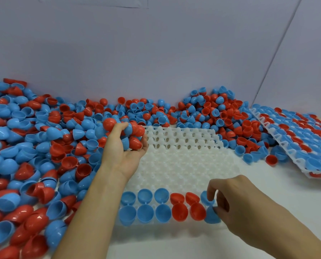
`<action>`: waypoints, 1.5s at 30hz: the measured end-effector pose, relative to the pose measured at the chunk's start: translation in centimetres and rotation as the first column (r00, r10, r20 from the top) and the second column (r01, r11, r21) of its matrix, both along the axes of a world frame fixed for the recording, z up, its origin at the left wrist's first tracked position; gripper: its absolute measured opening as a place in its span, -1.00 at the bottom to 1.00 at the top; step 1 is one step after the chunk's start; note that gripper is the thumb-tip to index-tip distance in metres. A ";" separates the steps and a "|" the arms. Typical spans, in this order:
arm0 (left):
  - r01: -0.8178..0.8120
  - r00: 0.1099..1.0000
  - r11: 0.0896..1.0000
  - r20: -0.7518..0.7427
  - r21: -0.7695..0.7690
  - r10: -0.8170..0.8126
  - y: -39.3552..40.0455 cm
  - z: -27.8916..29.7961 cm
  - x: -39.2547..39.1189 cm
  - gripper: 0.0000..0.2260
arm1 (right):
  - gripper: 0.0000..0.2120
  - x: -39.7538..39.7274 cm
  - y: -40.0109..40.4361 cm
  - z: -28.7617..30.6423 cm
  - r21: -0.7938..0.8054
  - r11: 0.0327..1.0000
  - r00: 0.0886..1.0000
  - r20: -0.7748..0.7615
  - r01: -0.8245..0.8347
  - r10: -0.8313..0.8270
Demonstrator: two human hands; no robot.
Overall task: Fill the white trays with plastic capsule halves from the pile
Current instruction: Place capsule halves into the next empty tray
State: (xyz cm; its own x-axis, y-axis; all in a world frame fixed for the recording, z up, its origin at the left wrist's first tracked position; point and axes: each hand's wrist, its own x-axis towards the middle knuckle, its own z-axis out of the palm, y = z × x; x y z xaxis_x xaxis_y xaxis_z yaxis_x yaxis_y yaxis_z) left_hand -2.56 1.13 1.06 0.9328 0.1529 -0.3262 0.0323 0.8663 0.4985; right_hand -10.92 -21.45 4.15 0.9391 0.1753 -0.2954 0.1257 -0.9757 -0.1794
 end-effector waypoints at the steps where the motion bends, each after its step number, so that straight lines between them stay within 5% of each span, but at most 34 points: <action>1: 0.000 1.000 1.000 0.000 0.001 0.000 0.0 0.0 0.0 -0.69 | -0.75 0.0 0.0 0.0 0.005 1.000 1.000 0.008 -0.001 0.001; 7: 0.005 1.000 1.000 0.007 -0.004 -0.005 0.1 -0.1 -0.1 -0.65 | -0.90 -0.3 0.1 0.8 0.041 0.994 0.985 0.143 -0.105 0.098; 19: 0.006 1.000 0.999 0.029 -0.033 -0.005 0.0 0.1 -0.3 -0.63 | -0.92 0.4 1.2 -0.4 0.051 0.986 0.981 0.126 -0.157 0.150; 23: 0.016 0.999 0.999 0.048 -0.048 -0.014 -0.1 0.3 -0.4 -0.63 | -0.89 1.4 2.1 0.6 0.117 0.976 0.962 0.226 -0.181 0.152; 31: 0.083 0.992 0.996 0.100 -0.032 -0.079 0.0 0.1 -0.4 -0.61 | -0.77 8.4 8.8 1.8 0.388 0.874 0.869 0.488 -0.293 0.075; 37: 0.196 0.966 0.980 0.161 0.041 -0.200 0.1 0.0 -0.4 -0.57 | -0.51 10.1 9.7 -0.9 0.475 0.824 0.852 0.523 -0.309 0.018; 45: 0.252 0.941 0.966 0.216 0.059 -0.259 -0.2 0.2 -0.5 -0.47 | -0.77 10.2 7.8 -0.7 0.731 0.619 0.857 0.484 -0.285 -0.177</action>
State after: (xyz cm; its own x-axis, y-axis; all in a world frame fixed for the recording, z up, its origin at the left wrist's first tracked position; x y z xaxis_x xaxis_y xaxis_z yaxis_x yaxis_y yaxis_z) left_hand -3.01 0.88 1.30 0.9898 -0.0936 -0.1077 0.1375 0.8275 0.5443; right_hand -0.70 -13.66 3.49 0.8818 0.1685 0.4405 0.4628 -0.4895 -0.7391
